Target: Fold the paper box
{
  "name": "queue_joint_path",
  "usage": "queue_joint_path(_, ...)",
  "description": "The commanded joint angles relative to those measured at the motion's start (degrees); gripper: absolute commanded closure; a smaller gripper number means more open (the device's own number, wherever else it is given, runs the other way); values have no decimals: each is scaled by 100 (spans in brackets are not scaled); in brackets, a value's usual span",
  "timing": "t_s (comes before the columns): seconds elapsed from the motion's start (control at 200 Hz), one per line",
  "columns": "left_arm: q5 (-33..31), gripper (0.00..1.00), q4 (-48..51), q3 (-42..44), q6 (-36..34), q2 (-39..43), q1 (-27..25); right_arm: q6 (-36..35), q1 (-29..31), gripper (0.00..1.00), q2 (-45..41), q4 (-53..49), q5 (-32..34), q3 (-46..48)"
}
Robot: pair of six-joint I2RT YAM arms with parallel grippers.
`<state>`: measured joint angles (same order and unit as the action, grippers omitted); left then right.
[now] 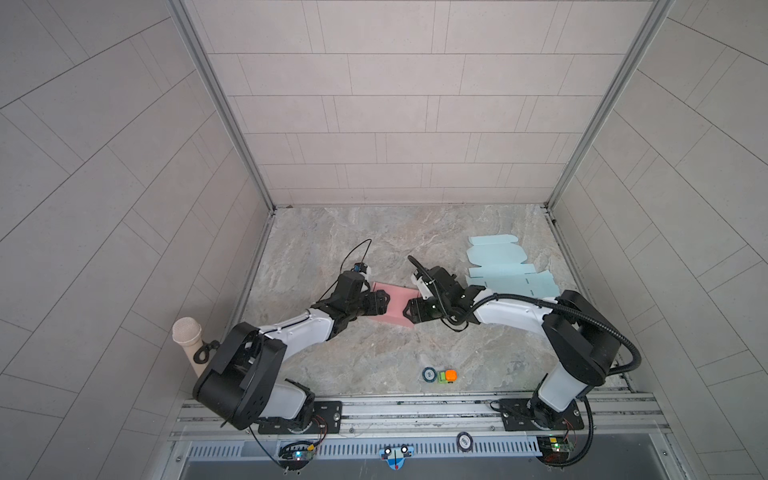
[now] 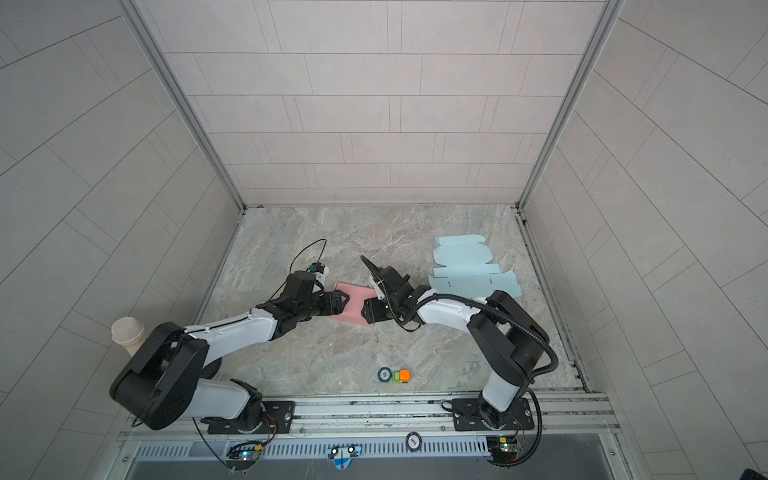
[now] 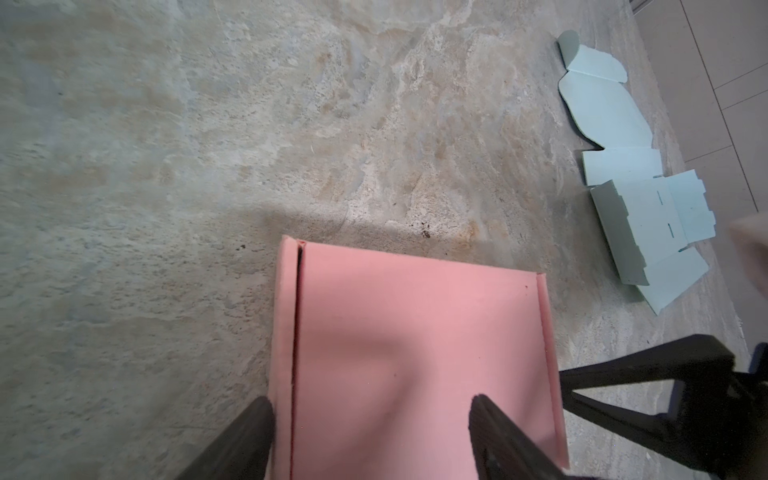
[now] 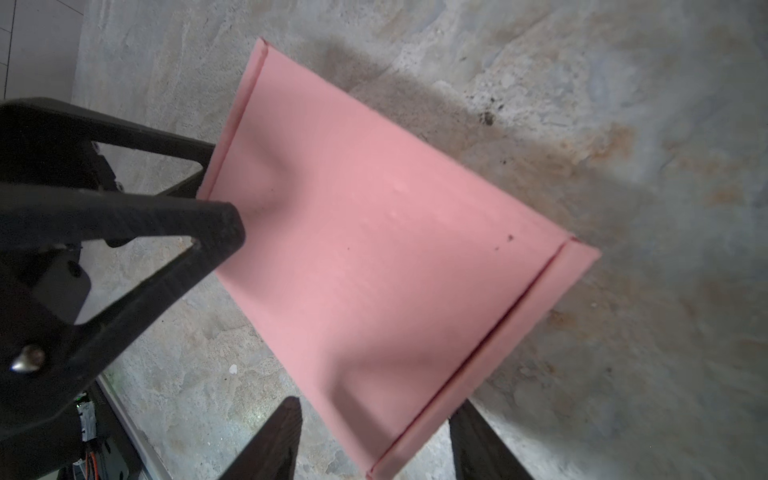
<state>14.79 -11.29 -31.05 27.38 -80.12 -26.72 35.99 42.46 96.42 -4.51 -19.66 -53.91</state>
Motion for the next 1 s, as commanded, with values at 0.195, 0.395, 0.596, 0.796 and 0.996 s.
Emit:
queue_joint_path(0.195,91,23,-143,89,-35,15,211,-295,-117,40,541,-78,-40,-800)
queue_joint_path(0.395,230,23,-248,-12,-64,-117,504,-368,-226,41,1063,-149,-184,-1422)
queue_joint_path(0.596,303,23,-376,-220,-64,-391,638,-399,-266,41,1465,-238,-240,-1954)
queue_joint_path(0.796,369,23,-513,-280,-27,-571,972,-435,-345,42,1678,-336,-269,-2212)
queue_joint_path(0.996,113,15,-254,-280,-152,-341,1037,-443,-422,40,1449,-331,-88,-2039)
